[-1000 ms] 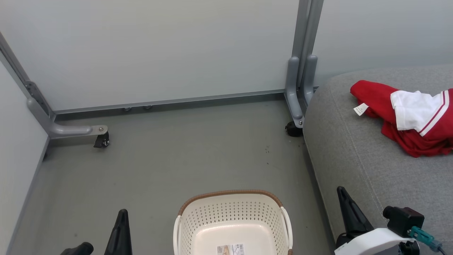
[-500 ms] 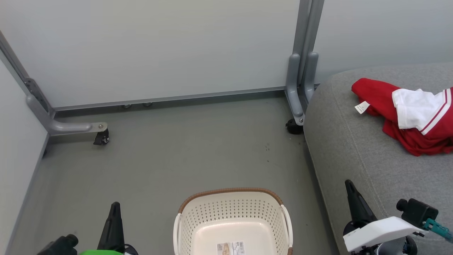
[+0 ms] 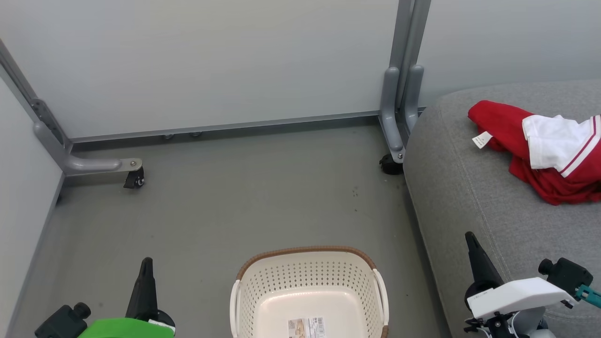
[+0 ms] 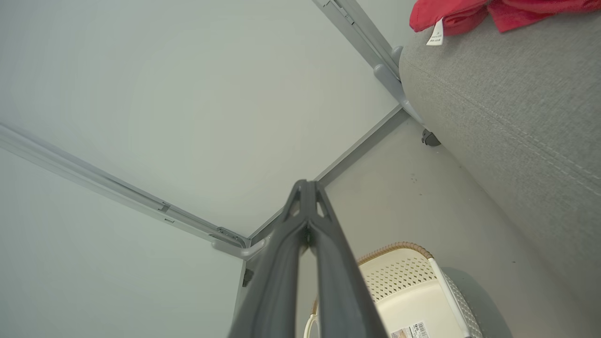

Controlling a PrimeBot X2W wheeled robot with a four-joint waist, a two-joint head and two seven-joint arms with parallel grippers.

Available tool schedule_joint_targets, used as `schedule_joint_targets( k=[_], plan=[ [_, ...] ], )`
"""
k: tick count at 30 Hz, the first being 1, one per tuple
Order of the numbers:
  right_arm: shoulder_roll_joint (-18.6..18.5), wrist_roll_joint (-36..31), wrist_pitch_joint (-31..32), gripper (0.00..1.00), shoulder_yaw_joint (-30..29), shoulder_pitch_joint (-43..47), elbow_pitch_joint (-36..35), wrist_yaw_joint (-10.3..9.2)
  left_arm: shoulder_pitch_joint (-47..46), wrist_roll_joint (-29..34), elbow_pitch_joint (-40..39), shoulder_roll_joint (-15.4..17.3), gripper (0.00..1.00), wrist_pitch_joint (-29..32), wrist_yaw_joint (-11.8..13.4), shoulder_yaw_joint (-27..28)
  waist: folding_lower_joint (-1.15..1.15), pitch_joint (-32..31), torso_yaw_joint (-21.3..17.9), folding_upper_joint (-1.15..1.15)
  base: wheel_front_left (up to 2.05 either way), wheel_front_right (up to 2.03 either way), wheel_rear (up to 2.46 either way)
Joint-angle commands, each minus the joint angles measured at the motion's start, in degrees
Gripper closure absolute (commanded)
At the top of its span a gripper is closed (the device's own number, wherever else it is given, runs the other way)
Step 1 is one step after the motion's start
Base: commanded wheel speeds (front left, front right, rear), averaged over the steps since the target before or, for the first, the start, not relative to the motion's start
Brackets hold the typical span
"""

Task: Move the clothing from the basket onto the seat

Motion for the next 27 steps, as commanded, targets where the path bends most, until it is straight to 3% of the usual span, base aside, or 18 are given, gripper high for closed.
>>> schedule_joint_targets(
  k=[1,27],
  plan=[
    [0.0,1.8,0.4,1.00,-0.5,-1.8,-0.4,-0.01,-1.8,-1.9,-0.2,0.5,1.00,0.4,-0.4,0.4,0.00,0.1,0.0,0.00,0.00,0.00,0.00],
    [0.5,18.0,4.6,1.00,-3.7,-4.4,1.0,0.00,-5.8,-18.0,2.2,0.7,1.00,4.6,-1.6,2.9,0.00,1.2,0.2,0.00,0.00,0.00,0.00]
  ],
)
